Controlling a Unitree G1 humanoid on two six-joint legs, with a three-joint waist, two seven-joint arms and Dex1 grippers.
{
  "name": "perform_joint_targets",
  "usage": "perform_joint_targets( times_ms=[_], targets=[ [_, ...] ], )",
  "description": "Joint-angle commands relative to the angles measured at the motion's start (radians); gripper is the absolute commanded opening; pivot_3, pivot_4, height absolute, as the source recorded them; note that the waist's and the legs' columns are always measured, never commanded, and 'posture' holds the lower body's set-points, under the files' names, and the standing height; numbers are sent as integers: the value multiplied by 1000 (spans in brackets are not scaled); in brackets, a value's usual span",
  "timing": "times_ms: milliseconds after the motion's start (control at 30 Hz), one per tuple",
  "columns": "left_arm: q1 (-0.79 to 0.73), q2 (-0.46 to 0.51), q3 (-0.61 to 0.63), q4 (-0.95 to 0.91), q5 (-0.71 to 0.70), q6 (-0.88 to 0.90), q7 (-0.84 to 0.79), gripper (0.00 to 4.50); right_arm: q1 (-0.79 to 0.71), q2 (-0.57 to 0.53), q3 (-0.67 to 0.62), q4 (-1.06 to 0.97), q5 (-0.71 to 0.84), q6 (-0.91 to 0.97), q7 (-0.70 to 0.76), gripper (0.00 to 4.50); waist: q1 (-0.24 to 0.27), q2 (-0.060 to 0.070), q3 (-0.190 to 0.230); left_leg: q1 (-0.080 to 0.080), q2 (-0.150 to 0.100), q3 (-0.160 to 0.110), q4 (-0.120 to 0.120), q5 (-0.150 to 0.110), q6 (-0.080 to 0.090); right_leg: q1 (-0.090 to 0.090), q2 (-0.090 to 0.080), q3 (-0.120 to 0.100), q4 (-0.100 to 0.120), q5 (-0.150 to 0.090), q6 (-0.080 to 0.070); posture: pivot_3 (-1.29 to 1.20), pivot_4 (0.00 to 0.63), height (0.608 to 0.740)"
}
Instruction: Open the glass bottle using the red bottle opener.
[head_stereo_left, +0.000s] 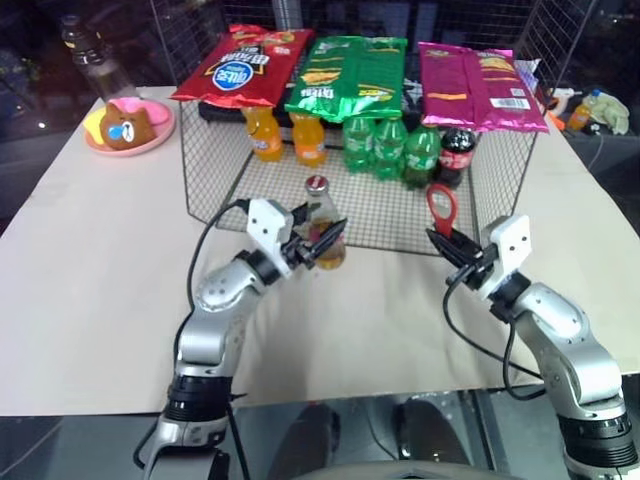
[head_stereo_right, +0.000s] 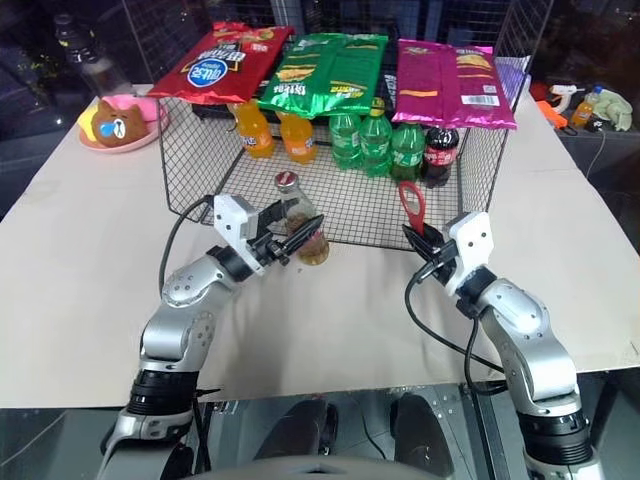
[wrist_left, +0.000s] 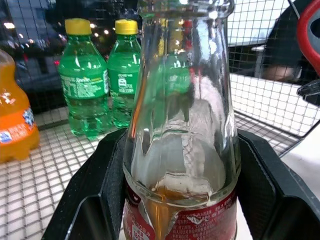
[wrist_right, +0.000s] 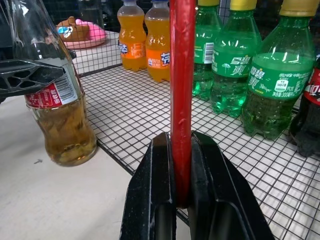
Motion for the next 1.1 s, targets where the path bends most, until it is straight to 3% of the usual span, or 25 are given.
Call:
perform_joint_targets(
  times_ms=[33, 133, 200, 267, 300, 1100],
  targets=[
    [12, -9, -8, -22, 7, -68, 7, 2364, -18, -4, -17, -14, 7, -26, 10, 14, 4, 0, 0, 0, 0, 0, 0, 0, 0, 0, 0, 0, 0, 0, 0, 0, 150, 740],
    [18, -6, -9, -22, 4, -78, 7, 2364, -19, -5, -17, -9, 7, -29, 13, 14, 7, 0, 0, 0, 0, 0, 0, 0, 0, 0, 0, 1, 0, 0, 0, 0, 150, 740],
    [16, -4, -8, -19, 2, -80, 9, 3433, -20, -5, -15, -5, 5, -32, 14, 14, 7, 0, 0, 0, 0, 1, 0, 0, 0, 0, 0, 1, 0, 0, 0, 0, 150, 740],
    [11, -3, -6, -15, 2, -81, 13, 4234, -22, -4, -12, -1, 4, -34, 16, 14, 8, 0, 0, 1, 0, 1, 0, 0, 0, 0, 0, 1, 0, 0, 0, 0, 150, 740],
    [9, -1, -7, -15, 2, -80, 12, 4398, -24, -3, -11, 0, 3, -34, 16, 14, 8, 0, 0, 1, 0, 1, 0, 0, 0, 0, 0, 1, 0, 0, 0, 0, 150, 740],
    [-7, -1, 17, -49, -80, -64, 10, 4398, -51, 3, 5, 53, -22, -60, 43, 14, 8, 0, 0, 1, 0, 1, 0, 0, 0, 0, 1, 2, 1, 0, 0, 0, 150, 740]
  ],
)
